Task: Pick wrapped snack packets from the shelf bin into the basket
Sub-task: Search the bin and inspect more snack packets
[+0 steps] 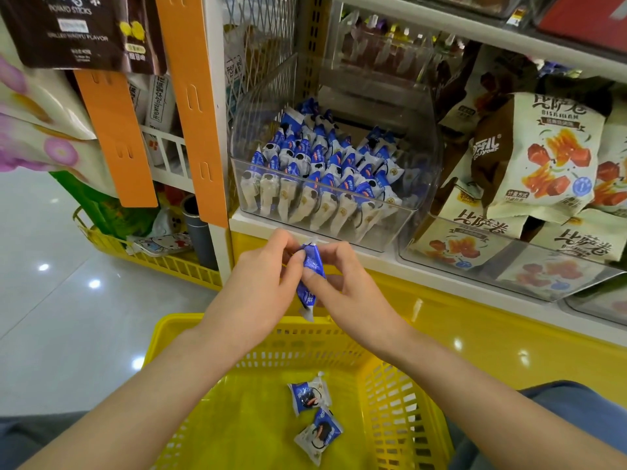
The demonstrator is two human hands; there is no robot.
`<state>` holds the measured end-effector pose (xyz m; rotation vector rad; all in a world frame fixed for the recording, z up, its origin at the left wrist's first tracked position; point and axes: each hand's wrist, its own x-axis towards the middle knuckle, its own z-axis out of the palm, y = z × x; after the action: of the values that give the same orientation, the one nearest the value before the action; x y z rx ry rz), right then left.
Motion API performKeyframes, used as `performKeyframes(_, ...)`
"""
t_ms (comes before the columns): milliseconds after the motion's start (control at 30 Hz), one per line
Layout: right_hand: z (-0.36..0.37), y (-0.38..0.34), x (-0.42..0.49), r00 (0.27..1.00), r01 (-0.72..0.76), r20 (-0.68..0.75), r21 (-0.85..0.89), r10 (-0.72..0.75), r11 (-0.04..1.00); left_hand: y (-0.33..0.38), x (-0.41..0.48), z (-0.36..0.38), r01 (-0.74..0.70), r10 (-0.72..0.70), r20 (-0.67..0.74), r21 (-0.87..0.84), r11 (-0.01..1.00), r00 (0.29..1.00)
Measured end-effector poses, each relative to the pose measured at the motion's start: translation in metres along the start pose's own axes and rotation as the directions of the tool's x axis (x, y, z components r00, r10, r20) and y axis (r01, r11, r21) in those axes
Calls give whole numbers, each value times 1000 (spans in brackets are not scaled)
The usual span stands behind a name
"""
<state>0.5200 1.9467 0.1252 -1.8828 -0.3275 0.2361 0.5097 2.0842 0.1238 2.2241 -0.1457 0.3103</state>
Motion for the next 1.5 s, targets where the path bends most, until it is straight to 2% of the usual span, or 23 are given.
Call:
performKeyframes(167, 0, -3, -1, 999, -32, 5, 59, 32, 998, 1, -1, -1, -28, 28, -12, -1, 1000, 1000)
performKeyframes(300, 0, -6, 0, 1000, -28, 7, 41, 27, 999, 3, 2, -1, 78, -81, -39, -55, 995, 996)
performKeyframes(367, -1, -9, 1, 1000, -19, 23, 81, 17, 997, 3, 6, -3, 177, -186, -53, -150, 973, 981)
performKeyframes(400, -1, -10, 2, 999, -14, 39, 106, 10, 994, 3, 8, -4, 240, -258, -38, -260, 935, 965)
performKeyframes(467, -3, -11, 1, 997, -12, 75, 146, 1, 989, 7, 12, -6, 352, -386, 50, -531, 771, 921)
performKeyframes(533, -4, -11, 2, 998, -25, 59, 136, 17, 990, 10, 13, -7, 395, -420, 134, -667, 632, 898)
performKeyframes(633, -6, -7, 5, 995, -48, -79, 81, 54, 996, 12, 10, -3, 408, -367, 201, -621, 670, 908)
performKeyframes(700, -8, -6, 8, 991, -51, -122, 57, 58, 997, 13, 8, 0, 377, -333, 187, -588, 716, 924)
performKeyframes(800, -11, -7, 9, 997, 6, -76, -7, -7, 1000, 12, 9, 0, 283, -287, 87, -575, 768, 954)
performKeyframes(967, -17, -13, 6, 993, 84, -82, -74, -90, 994, 11, 11, -1, 242, -258, 64, -616, 750, 964)
performKeyframes(1100, -18, -18, 3, 993, 88, -74, 9, -87, 996, 9, 16, -4, 250, -255, 90, -652, 715, 963)
performKeyframes(1167, -20, -19, 2, 995, 65, -82, 34, -62, 997, 9, 19, -4, 232, -246, 61, -602, 764, 967)
performKeyframes(1233, -21, -19, 1, 995, 43, -92, 67, -37, 997, 8, 23, -6, 168, -189, -13, -397, 902, 982)
performKeyframes(1300, -23, -21, 2, 993, 25, -120, 88, -14, 996, 10, 31, -13, 86, -99, -55, -198, 976, 994)
performKeyframes(1400, -34, -31, 11, 977, 54, -207, 51, -42, 997, 11, 54, -29, -52, 54, -92, 30, 998, 994)
performKeyframes(1500, -50, -46, 32, 938, 121, -329, 24, -107, 992, 10, 83, -41, -137, 154, -96, 165, 977, 983)
